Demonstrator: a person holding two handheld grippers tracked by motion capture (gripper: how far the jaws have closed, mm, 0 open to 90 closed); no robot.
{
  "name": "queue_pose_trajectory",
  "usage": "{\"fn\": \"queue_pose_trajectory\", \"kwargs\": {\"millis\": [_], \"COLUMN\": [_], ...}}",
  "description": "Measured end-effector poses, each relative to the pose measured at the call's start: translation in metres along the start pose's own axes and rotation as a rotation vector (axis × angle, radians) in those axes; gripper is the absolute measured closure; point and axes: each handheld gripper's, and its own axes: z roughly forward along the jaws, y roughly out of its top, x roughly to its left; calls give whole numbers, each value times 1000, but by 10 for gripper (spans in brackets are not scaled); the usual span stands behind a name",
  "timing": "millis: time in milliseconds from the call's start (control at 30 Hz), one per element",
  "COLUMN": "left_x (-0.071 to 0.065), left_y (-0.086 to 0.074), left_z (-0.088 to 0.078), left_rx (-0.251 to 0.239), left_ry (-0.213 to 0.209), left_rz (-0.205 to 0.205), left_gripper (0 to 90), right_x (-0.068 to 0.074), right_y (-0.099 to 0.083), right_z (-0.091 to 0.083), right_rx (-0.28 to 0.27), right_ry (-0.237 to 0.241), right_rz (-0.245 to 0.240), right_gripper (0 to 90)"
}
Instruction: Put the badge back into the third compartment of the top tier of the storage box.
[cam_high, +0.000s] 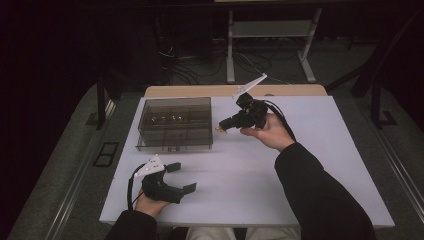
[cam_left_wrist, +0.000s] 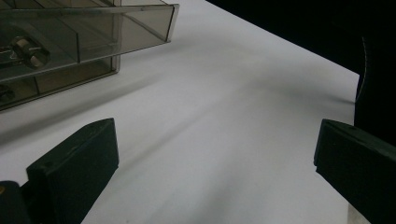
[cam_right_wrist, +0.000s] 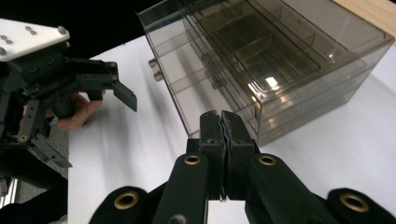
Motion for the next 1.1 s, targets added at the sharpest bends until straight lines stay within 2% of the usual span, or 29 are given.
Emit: {"fn": "queue_pose_trajectory", "kwargs": {"millis": [267, 567, 733, 1100], "left_x": [0, 0, 0, 0], "left_y": [0, 0, 0, 0], "left_z": [0, -1, -1, -1], "left_rx": [-2, -2, -6, -5], "left_ry": [-1, -6, -6, -8], "left_rz": [0, 1, 1, 3], "left_gripper": [0, 0, 0, 0], "right_x": [4, 5, 5, 7], "right_y": [11, 21, 25, 30], "right_z": [8, 15, 20, 36], "right_rx": [7, 2, 5, 15], "right_ry": [3, 14, 11, 27], "right_rz": [-35, -28, -44, -40], "right_gripper": [876, 875, 876, 875]}}
